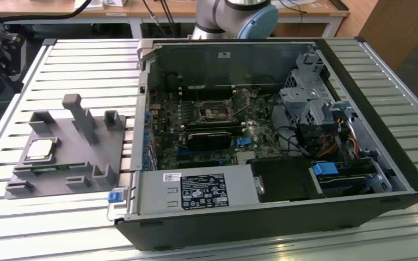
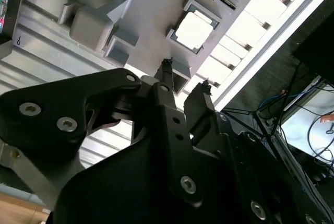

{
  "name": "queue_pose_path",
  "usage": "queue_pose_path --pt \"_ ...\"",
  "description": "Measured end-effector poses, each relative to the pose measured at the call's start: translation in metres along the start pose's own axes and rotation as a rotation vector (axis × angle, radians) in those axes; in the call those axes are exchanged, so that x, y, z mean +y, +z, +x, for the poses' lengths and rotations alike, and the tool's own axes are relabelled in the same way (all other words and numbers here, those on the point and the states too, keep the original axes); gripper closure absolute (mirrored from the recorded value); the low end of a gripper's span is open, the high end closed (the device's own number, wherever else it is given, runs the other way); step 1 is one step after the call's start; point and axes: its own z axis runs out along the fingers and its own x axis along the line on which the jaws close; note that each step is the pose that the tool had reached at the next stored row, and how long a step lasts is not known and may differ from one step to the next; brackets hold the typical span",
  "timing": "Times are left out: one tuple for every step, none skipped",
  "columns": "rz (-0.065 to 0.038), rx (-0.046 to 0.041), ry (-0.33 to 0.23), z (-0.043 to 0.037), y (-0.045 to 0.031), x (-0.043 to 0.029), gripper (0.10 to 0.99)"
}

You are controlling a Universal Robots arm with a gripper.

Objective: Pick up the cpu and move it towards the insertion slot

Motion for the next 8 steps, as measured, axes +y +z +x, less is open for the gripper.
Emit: queue_pose_path --pt "0.000 0.0001 0.000 0.0001 0.0007 0.0000 0.678" --pt "0.000 0.0001 0.000 0.0002 0.0014 0.0000 0.678" --pt "0.000 0.0001 0.000 0.0003 0.0021 -0.0001 0.620" --pt "0.000 0.0001 0.000 0.0004 0.0027 -0.0001 0.561" --pt "0.000 0.0001 0.000 0.0005 0.0034 -0.0001 0.506" --pt "0.000 0.0001 0.000 0.0007 0.0039 -0.0001 0.506" --pt "0.000 0.0001 0.000 0.0008 0.0045 -0.0002 0.439" --pt "0.000 0.0001 0.000 0.0009 0.0050 -0.0002 0.439"
